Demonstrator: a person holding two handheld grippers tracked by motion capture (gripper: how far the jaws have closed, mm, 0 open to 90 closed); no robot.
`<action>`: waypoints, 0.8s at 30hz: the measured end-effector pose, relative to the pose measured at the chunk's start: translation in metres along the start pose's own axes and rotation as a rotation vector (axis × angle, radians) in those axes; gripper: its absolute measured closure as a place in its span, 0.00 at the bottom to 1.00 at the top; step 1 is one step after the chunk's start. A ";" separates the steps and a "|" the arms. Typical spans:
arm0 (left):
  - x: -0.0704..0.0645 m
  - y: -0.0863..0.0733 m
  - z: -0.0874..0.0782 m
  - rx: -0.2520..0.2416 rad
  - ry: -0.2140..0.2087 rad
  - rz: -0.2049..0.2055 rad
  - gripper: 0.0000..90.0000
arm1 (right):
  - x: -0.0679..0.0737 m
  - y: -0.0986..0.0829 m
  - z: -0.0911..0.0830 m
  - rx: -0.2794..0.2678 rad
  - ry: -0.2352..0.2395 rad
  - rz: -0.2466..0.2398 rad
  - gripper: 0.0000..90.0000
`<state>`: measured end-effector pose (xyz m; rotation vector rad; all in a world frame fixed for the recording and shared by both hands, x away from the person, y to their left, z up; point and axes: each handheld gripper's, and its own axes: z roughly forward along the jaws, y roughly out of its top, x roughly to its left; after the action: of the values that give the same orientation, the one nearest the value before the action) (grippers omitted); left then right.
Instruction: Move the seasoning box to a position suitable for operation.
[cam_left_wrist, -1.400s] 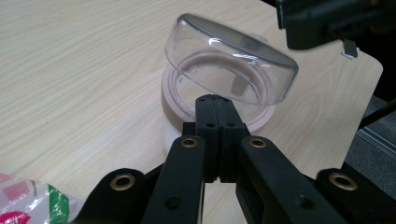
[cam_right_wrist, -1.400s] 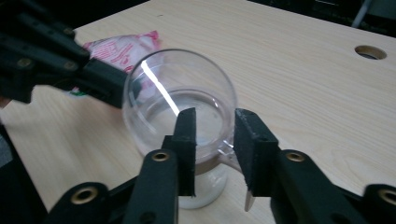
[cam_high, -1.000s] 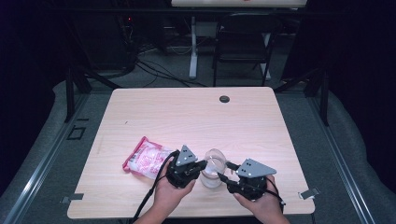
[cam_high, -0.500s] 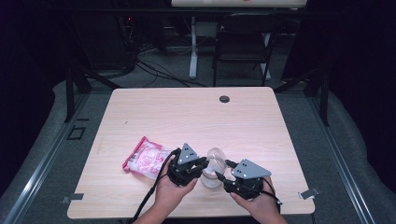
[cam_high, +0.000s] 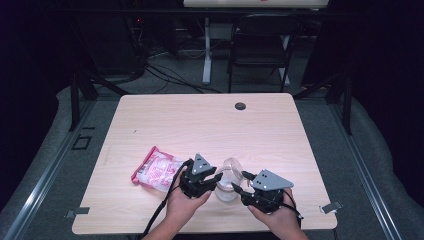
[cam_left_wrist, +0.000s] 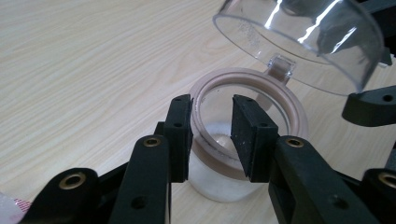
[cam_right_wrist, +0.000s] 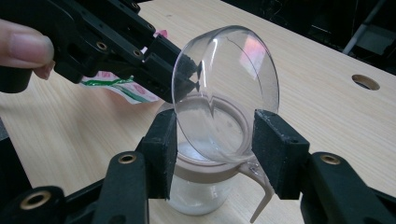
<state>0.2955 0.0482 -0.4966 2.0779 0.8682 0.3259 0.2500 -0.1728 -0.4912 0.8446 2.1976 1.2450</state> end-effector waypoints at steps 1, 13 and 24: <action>0.000 0.000 0.001 -0.002 0.005 0.002 0.76 | 0.000 0.000 0.000 0.000 0.001 0.002 0.57; 0.001 -0.005 0.008 0.022 0.000 -0.001 0.77 | -0.004 -0.001 -0.004 -0.010 0.002 0.017 0.58; 0.001 -0.006 0.007 0.016 -0.002 0.004 0.79 | -0.015 -0.005 -0.015 -0.032 0.005 0.060 0.62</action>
<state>0.2975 0.0471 -0.5061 2.0940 0.8689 0.3203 0.2492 -0.1939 -0.4868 0.9017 2.1651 1.3091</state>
